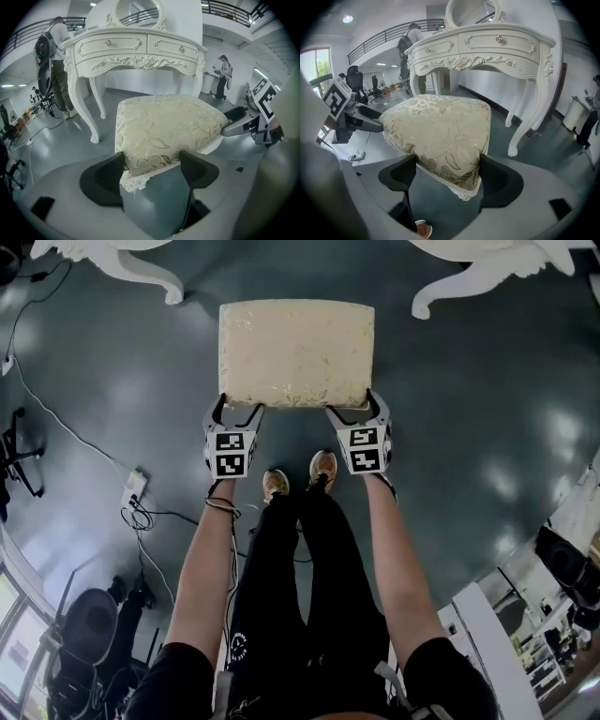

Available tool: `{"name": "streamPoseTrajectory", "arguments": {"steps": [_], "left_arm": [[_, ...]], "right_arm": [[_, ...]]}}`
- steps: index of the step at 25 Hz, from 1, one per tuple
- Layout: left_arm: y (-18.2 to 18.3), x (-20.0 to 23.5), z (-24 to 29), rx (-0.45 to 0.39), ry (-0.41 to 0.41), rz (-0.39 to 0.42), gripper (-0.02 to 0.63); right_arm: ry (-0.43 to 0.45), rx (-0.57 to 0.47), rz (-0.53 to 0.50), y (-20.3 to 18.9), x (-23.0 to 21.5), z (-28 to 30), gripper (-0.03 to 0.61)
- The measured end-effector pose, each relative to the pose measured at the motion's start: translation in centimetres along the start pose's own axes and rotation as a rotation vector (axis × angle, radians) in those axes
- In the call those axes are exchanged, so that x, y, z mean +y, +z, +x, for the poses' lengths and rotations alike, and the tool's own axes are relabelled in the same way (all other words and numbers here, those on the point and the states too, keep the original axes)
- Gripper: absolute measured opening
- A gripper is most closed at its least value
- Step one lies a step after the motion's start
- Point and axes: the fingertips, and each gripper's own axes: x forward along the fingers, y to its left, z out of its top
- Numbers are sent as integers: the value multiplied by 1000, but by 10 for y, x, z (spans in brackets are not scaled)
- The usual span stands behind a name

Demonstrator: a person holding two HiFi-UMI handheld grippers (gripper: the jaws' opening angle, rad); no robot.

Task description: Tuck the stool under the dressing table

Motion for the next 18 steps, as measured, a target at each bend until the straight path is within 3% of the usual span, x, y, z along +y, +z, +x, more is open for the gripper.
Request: {"name": "streamPoseTrajectory", "arguments": {"steps": [9,15,18], "left_arm": [[32,17,28,28,2,-11,391],[74,40,60,-3,5,-11,391],[75,42,63,-6,1,-7,391]], "right_arm": [[8,5,-9,33,-21,26,442],[-5,0,-9,77,-46,56,442],[-10,3,1,77,-45,58,442]]}}
